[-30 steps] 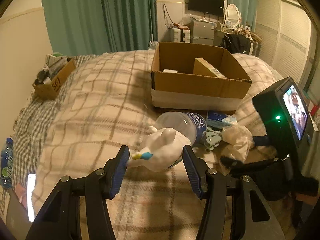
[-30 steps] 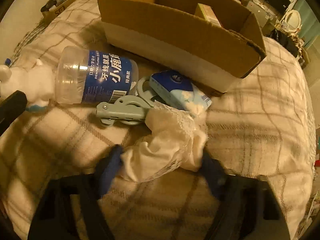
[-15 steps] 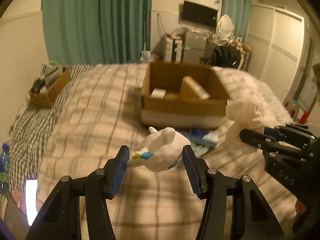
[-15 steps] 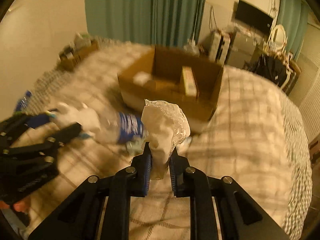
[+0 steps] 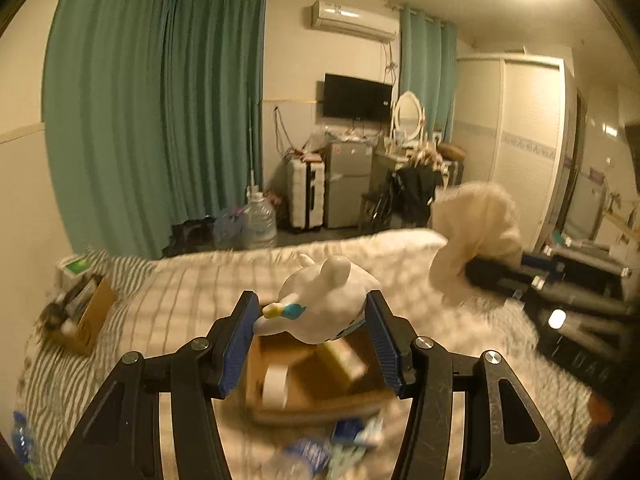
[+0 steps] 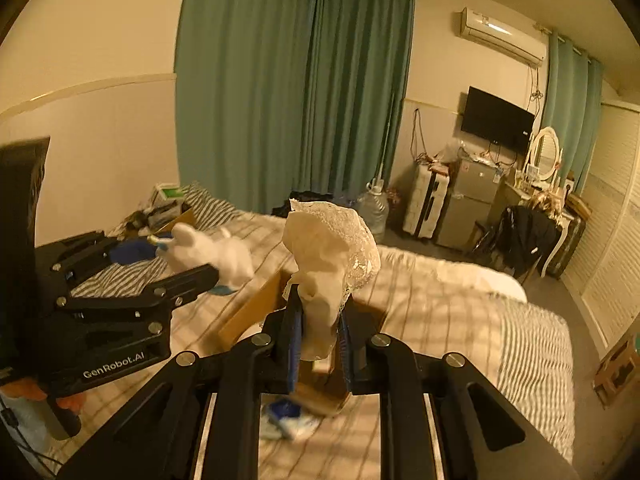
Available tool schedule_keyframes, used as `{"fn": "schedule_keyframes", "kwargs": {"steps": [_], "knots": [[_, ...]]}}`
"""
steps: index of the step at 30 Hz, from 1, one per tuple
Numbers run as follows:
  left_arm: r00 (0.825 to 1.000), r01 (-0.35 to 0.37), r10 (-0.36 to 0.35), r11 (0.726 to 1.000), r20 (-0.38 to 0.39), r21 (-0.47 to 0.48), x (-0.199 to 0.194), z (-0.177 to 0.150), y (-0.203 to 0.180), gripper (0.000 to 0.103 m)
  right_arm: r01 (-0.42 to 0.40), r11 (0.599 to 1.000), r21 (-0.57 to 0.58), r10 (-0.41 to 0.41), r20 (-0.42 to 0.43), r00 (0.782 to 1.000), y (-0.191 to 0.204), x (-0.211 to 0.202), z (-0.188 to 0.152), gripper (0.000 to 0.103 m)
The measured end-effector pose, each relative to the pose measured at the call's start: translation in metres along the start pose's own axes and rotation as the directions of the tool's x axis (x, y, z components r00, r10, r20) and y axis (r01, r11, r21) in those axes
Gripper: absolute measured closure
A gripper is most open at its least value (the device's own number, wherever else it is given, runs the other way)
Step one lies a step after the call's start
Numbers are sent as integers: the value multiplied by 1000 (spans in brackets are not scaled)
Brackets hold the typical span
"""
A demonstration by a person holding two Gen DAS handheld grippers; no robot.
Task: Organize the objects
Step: 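Carry the figurine and cloth over the cardboard box while both tools release them inside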
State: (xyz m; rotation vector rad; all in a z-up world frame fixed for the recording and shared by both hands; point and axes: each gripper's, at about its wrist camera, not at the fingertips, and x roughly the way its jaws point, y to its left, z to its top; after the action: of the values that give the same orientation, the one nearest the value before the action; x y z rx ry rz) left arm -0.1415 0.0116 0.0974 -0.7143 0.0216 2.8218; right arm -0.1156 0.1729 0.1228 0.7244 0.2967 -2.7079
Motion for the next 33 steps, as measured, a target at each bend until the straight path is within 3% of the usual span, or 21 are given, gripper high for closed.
{"fn": "schedule_keyframes", "kwargs": {"steps": [4, 7, 15, 21, 23, 26, 29, 31, 33], "knots": [[999, 23, -23, 1000, -27, -2, 49, 28, 6, 47, 34, 999, 10, -33, -52, 998, -20, 41, 27, 88], [996, 13, -14, 1000, -93, -11, 100, 19, 13, 47, 51, 998, 43, -45, -130, 990, -35, 88, 29, 88], [969, 30, -31, 1000, -247, -11, 184, -37, 31, 47, 58, 996, 72, -35, -288, 957, -46, 182, -21, 88], [959, -3, 5, 1000, -282, 7, 208, -59, 36, 47, 75, 994, 77, -46, -333, 942, -57, 225, -48, 88], [957, 15, -15, 1000, -289, -1, 212, -62, 36, 46, 82, 994, 79, -51, -328, 943, -57, 225, -53, 87], [953, 36, -35, 999, -300, -3, 213, -64, 36, 41, 76, 992, 101, -41, -317, 948, -61, 223, -56, 74], [963, 13, -11, 1000, -270, 5, 199, -59, 36, 18, 85, 992, 96, -53, -298, 953, -60, 211, -52, 66], [972, 7, -3, 1000, -235, 16, 181, -53, 37, 17, 96, 990, 99, -65, -276, 959, -59, 196, -46, 49], [975, 0, 4, 1000, -221, 18, 167, -46, 41, 16, 108, 990, 93, -82, -246, 966, -57, 177, -36, 45]]}}
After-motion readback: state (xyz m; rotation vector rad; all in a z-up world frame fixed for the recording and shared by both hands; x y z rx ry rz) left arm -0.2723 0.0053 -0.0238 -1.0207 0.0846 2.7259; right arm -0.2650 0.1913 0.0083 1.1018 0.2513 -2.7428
